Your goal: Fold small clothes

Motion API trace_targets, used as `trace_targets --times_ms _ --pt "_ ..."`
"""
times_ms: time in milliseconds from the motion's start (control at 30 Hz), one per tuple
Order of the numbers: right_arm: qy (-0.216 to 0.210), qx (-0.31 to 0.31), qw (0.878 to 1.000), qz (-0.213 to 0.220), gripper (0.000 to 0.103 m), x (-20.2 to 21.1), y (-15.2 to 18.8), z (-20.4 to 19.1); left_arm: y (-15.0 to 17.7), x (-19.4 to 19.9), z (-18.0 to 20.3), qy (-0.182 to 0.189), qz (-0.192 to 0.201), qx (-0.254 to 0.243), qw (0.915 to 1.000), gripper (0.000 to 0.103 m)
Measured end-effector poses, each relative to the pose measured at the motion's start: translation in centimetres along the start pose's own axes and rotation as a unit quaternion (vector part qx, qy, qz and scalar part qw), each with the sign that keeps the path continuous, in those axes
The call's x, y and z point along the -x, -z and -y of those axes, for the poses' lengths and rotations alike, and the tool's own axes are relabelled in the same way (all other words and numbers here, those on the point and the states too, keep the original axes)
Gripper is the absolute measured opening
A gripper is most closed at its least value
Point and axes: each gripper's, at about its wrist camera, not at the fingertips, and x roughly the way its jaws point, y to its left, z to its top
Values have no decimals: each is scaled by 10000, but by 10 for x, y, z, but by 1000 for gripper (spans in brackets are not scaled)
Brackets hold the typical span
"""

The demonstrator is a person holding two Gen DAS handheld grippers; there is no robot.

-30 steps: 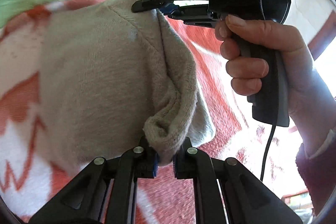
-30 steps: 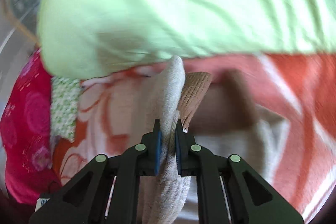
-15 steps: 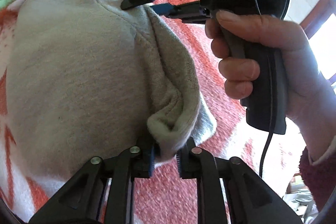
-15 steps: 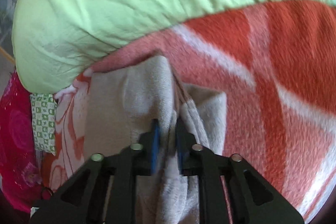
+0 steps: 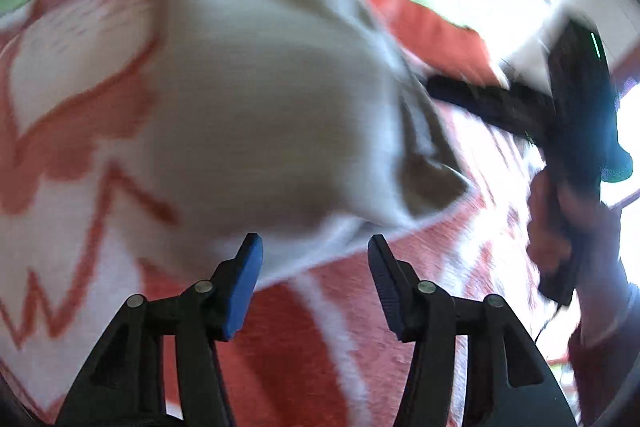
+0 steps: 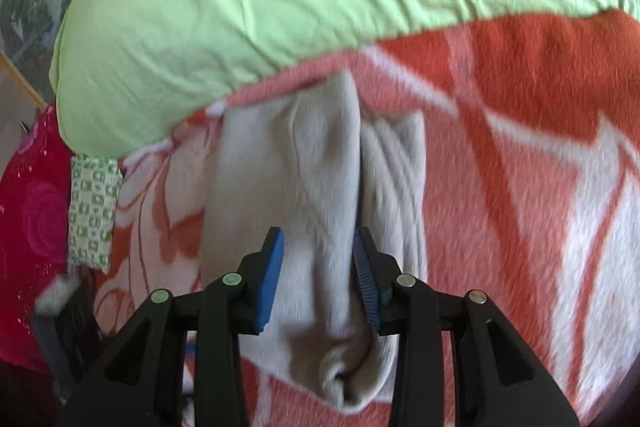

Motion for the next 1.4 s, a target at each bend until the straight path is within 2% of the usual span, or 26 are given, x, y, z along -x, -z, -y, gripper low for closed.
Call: trace_targets --times_ms 33,67,167,233,267,300,367,467,533,600,700,833,1000,1067,1167,1333,1400 --pt "153 -73 9998 -61 38 -6 5 5 8 1 -15 -34 -2 112 9999 55" --pt "213 -155 9996 -108 38 -9 9 11 2 1 -24 -63 -25 276 9996 55" --pt "-39 -462 9986 -262 38 -20 20 22 -18 6 -55 -120 -61 547 9984 56" --pt "-8 -348 9990 -294 38 -24 27 17 -28 0 -68 -160 -140 620 9979 57" --pt "-27 -309 9990 -328 31 -25 29 14 -34 -2 -74 -155 -164 658 9976 57" --pt "-96 -326 9987 -380 9 -25 30 13 -36 -6 -78 -159 -167 678 9974 57" --pt "-256 -411 9985 -244 9 -11 30 10 -31 -9 -71 -148 -176 637 9977 57" --pt "-691 -649 9951 272 9 32 25 13 -29 -4 -74 -161 -164 525 9984 63" --pt "-526 -675 9958 329 9 42 27 22 -28 -7 -74 -149 -206 478 9985 63" --pt "-63 -617 9981 45 8 24 36 38 -30 -15 -69 -138 -310 421 9985 63" --pt "102 -911 9956 -194 8 -5 53 62 -27 -23 -65 -191 -423 268 9986 65" --pt "168 -1031 9945 0 8 -6 59 65 -28 -37 -67 -433 -547 156 9974 72" --pt "314 -967 9948 -56 11 3 55 57 -31 -32 -73 -338 -533 250 9977 72" --pt "393 -842 9957 41 16 15 41 46 -36 -25 -73 -299 -446 268 9982 72" --pt "282 -780 9955 457 30 31 21 37 -52 -11 -75 -246 -228 361 9988 72" --pt "38 -527 9965 644 33 19 -23 16 -81 1 -83 -319 39 503 9982 72" --pt "404 -336 9970 577 34 5 -35 5 -91 0 -86 -374 68 570 9977 72"
